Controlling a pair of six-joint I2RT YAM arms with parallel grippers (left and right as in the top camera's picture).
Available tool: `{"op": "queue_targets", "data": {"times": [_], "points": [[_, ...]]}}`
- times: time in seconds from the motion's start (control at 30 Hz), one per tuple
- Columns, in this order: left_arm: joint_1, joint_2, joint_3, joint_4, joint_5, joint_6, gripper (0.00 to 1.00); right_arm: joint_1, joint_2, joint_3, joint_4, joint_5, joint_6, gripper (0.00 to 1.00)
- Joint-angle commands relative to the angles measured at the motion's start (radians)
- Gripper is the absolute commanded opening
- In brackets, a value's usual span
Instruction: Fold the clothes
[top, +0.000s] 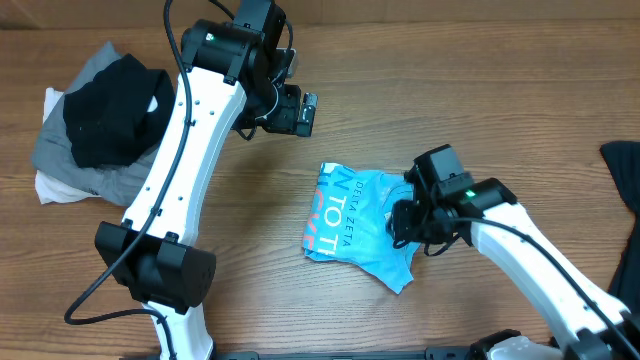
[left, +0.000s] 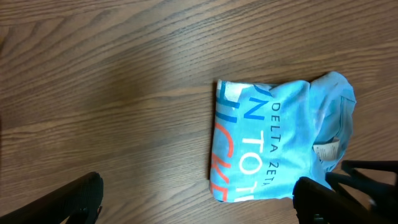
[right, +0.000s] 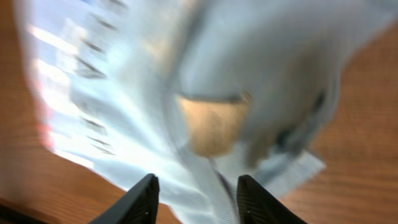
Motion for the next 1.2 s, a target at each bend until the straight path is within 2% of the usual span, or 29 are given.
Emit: {"op": "queue_targets", "data": {"times": [0.0, 0.07, 0.13, 0.23, 0.33, 0.4, 0.47, 0.5, 0.53, 0.57, 0.6, 0.7, 0.73, 0.83, 0.9, 0.93, 1.0, 1.1, 1.17], "points": [[0.002, -0.006, 0.009, 0.005, -0.006, 0.016, 1.0, -0.004, -0.039, 0.012, 0.05, -0.022, 0.055, 0.45], [0.002, -0.006, 0.009, 0.008, -0.006, 0.016, 1.0, -0.004, -0.032, 0.01, 0.089, -0.025, 0.071, 0.44], [0.002, -0.006, 0.009, 0.007, -0.006, 0.016, 1.0, -0.004, -0.016, 0.01, 0.129, -0.024, 0.09, 0.39], [0.002, -0.006, 0.009, 0.007, -0.006, 0.016, 1.0, -0.004, 0.033, 0.01, 0.192, -0.025, 0.124, 0.26], [0.002, -0.006, 0.009, 0.003, -0.006, 0.016, 1.0, -0.004, 0.098, 0.01, 0.212, -0.025, 0.149, 0.2], [0.002, -0.006, 0.009, -0.002, -0.006, 0.016, 1.0, -0.004, 0.142, 0.01, 0.207, -0.026, 0.172, 0.12], [0.002, -0.006, 0.009, -0.006, -0.006, 0.016, 1.0, -0.004, 0.174, 0.01, 0.202, -0.045, 0.177, 0.1], [0.002, -0.006, 0.009, -0.007, -0.006, 0.016, 1.0, -0.004, 0.183, 0.01, 0.201, -0.053, 0.177, 0.16], [0.002, -0.006, 0.009, -0.007, -0.006, 0.016, 1.0, -0.004, 0.184, 0.01, 0.2, -0.056, 0.177, 0.31], [0.002, -0.006, 0.009, -0.007, -0.006, 0.016, 1.0, -0.004, 0.184, 0.01, 0.202, -0.055, 0.177, 0.5], [0.002, -0.006, 0.009, -0.007, -0.006, 0.016, 1.0, -0.004, 0.184, 0.01, 0.206, -0.056, 0.176, 0.62], [0.002, -0.006, 0.009, -0.007, -0.006, 0.016, 1.0, -0.004, 0.184, 0.01, 0.254, -0.091, 0.158, 0.66], [0.002, -0.006, 0.009, -0.007, -0.006, 0.016, 1.0, -0.004, 0.184, 0.01, 0.29, -0.123, 0.137, 0.63], [0.002, -0.006, 0.009, -0.008, -0.006, 0.016, 1.0, -0.004, 0.184, 0.01, 0.365, -0.177, 0.116, 0.37], [0.002, -0.006, 0.009, -0.012, -0.004, 0.016, 1.0, -0.004, 0.184, 0.01, 0.376, -0.18, 0.117, 0.33], [0.002, -0.006, 0.009, -0.016, -0.003, 0.016, 1.0, -0.004, 0.184, 0.01, 0.375, -0.179, 0.116, 0.23], [0.002, -0.006, 0.009, -0.023, -0.005, 0.016, 1.0, -0.004, 0.184, 0.01, 0.373, -0.177, 0.116, 0.1], [0.002, -0.006, 0.009, -0.023, -0.006, 0.016, 1.0, -0.004, 0.184, 0.011, 0.358, -0.156, 0.111, 0.09], [0.002, -0.006, 0.009, -0.023, -0.006, 0.016, 1.0, -0.004, 0.184, 0.011, 0.33, -0.156, 0.112, 0.25]]}}
